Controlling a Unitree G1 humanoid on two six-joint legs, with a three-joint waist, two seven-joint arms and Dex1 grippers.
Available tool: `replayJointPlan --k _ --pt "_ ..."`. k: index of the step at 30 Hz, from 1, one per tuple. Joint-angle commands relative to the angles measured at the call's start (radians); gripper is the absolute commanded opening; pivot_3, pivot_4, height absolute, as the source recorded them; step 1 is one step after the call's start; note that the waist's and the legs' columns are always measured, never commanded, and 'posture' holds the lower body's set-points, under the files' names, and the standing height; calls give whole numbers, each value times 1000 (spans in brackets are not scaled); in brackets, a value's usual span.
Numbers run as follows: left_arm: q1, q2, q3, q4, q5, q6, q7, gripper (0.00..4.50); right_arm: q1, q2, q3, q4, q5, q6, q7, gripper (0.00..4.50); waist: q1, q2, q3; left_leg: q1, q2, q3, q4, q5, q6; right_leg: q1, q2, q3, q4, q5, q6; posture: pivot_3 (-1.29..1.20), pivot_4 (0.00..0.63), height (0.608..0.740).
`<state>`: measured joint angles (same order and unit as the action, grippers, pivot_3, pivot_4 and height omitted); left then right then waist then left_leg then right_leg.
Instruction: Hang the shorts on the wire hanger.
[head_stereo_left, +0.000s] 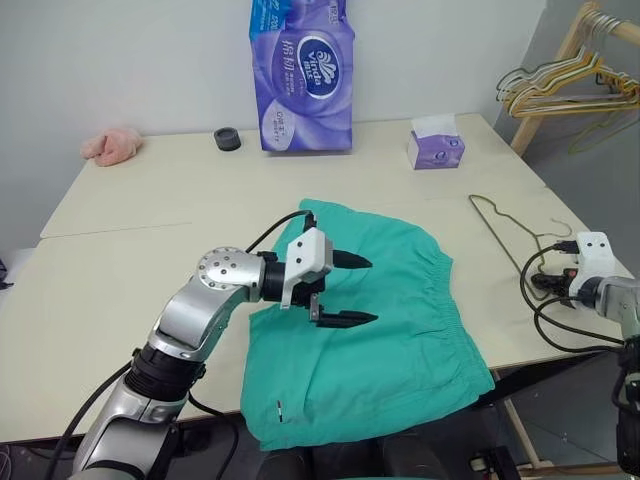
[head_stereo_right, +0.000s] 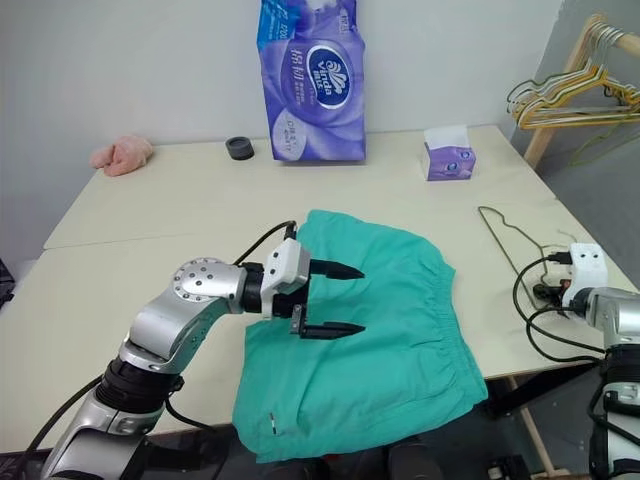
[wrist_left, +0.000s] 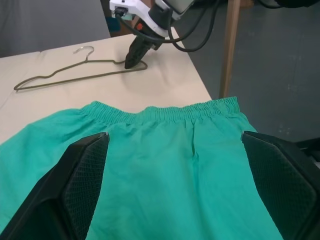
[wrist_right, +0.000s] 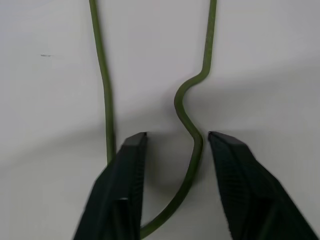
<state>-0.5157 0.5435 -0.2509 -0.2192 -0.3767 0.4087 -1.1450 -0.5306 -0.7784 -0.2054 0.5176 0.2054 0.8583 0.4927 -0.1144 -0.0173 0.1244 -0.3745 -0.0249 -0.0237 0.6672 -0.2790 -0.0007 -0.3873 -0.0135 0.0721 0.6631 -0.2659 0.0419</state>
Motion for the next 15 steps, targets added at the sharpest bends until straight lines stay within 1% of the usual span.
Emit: replayJointPlan --k 1,3,7,9,14,15 --pt "-25 -8 20 -11 -17 2 7 4500 -1 -10 20 60 -35 3 -12 763 0 -1 -1 0 0 0 0 0 0 0 0 0 0 0 0 -140 82 740" --pt "-29 -14 25 -5 -15 0 19 4500 1 -8 16 70 -35 3 -20 79 2 -4 -2 0 0 -1 1 0 0 1 0 0 0 0 0 -140 82 740" --pt "-41 -30 41 14 -20 5 43 4500 29 -15 5 45 -28 2 -23 28 8 -6 -3 0 0 -3 4 0 0 3 0 0 0 1 1 -138 80 740" --pt "-47 -35 46 31 -16 -1 51 4500 53 -26 8 0 -25 4 -9 28 11 -5 -3 -1 0 -3 5 0 0 3 0 0 0 1 2 -141 79 740" --pt "-69 -52 67 80 -9 -13 85 4500 132 -76 35 -143 -42 -55 33 28 18 -5 -4 -2 0 -4 6 0 0 2 0 -1 0 1 2 -141 79 740" --pt "-82 -58 82 108 -12 -6 101 4500 162 -98 38 -214 -44 -70 50 28 17 -5 -4 -3 0 -4 6 0 0 1 0 -1 0 1 2 -143 76 740"
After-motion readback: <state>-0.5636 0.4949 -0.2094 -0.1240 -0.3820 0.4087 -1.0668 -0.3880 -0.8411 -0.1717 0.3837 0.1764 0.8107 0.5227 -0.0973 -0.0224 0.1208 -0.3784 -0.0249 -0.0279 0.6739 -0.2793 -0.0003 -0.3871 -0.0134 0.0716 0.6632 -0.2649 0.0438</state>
